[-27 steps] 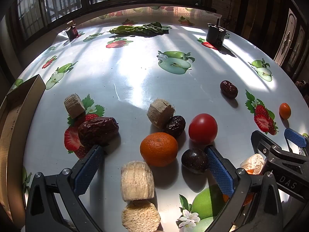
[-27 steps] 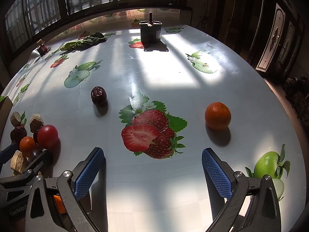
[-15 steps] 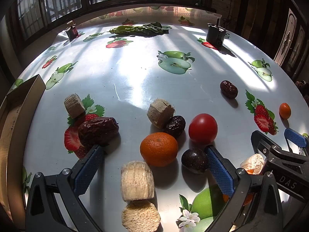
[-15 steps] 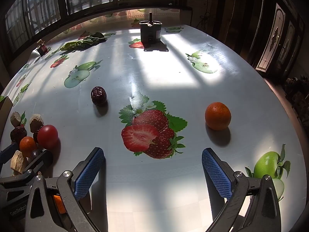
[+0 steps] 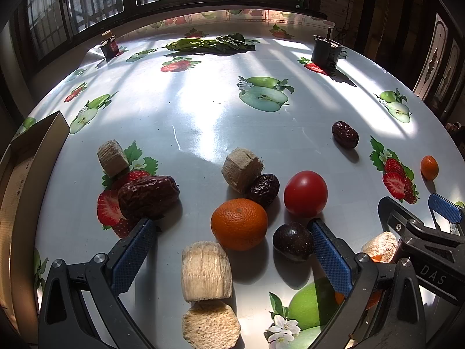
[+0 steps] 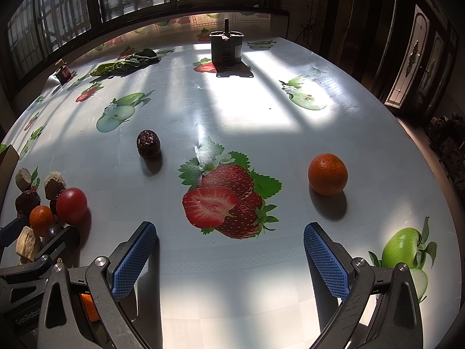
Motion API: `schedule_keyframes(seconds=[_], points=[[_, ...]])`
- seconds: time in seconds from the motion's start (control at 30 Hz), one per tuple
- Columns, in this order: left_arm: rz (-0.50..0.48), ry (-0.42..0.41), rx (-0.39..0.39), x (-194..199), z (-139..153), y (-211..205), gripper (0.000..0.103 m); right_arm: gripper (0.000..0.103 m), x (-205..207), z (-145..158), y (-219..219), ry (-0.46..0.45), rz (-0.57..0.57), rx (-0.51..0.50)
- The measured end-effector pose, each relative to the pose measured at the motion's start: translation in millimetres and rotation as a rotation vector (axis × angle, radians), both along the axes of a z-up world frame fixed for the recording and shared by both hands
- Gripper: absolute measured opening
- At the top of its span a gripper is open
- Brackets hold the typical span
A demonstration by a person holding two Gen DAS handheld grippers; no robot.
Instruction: Organize fruits
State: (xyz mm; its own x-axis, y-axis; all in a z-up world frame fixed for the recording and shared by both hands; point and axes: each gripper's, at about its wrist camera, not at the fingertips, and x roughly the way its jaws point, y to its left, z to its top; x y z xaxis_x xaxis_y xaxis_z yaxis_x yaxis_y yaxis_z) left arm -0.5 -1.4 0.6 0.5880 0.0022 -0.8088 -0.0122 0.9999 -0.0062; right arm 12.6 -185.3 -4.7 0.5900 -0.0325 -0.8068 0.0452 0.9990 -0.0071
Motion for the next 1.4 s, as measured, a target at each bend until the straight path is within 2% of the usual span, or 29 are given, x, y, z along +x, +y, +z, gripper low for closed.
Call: schedule_keyframes(seconds=[0.2, 0.33, 0.5, 0.53, 0.57, 0.6, 0.77, 0.83, 0.93, 1.0, 1.07, 1.17, 1.23, 1.4], points=[[-0.008, 0.007, 0.003, -1.7, 0.5, -0.8, 0.103, 0.102, -0.1, -0.4, 0.1, 0.0, 0.0, 0.0], [-0.032, 0.047, 0.008, 3.1, 1.4, -1.2, 0.103, 0.102, 0.1, -0.7, 0.1, 0.002, -0.002, 0.0], [-0.101, 0.076, 0.003, -1.8, 0.9, 3.4, 0.103, 0.102, 1.4, 1.8, -0.5, 0.069, -0.025, 0.007], [-0.113, 0.084, 0.001, -4.5, 2.6, 4.4, 0.099, 0.102, 0.9, 3.0, 0.6, 0.082, -0.02, 0.006], [-0.122, 0.079, -0.015, -8.0, 6.0, 6.7, 0.089, 0.102, 0.5, 3.8, 0.3, 0.087, -0.016, 0.008], [-0.129, 0.067, -0.03, -12.2, 10.8, 9.2, 0.086, 0.102, 0.3, 4.0, -0.1, 0.086, -0.012, 0.009], [-0.099, -0.097, 0.017, -51.9, 62.9, 27.1, 0.086, 0.1, -1.6, 5.5, -0.8, 0.074, -0.02, 0.014], [-0.104, -0.191, -0.045, -77.1, 86.3, 44.7, 0.086, 0.097, -13.9, 20.5, -3.7, 0.012, -0.039, 0.034], [-0.061, -0.278, -0.104, -101.8, 105.0, 68.7, 0.086, 0.097, -43.5, 54.7, -0.2, -0.128, -0.054, 0.048], [-0.025, -0.283, -0.095, -107.6, 107.9, 78.4, 0.083, 0.097, -71.0, 79.4, 5.0, -0.253, -0.071, 0.053], [0.005, -0.297, -0.044, -112.2, 109.8, 83.5, 0.063, 0.098, -99.0, 96.6, 12.0, -0.367, -0.099, 0.049], [0.042, -0.319, 0.001, -121.7, 111.3, 90.7, 0.063, 0.102, -132.2, 103.0, 22.2, -0.496, -0.138, 0.046], [0.067, -0.325, -0.001, -127.4, 111.4, 98.0, 0.063, 0.102, -139.6, 99.6, 28.4, -0.491, -0.142, 0.052], [0.115, -0.33, 0.029, -136.8, 109.7, 111.6, 0.063, 0.102, -140.2, 80.9, 37.8, -0.391, -0.115, 0.09]])
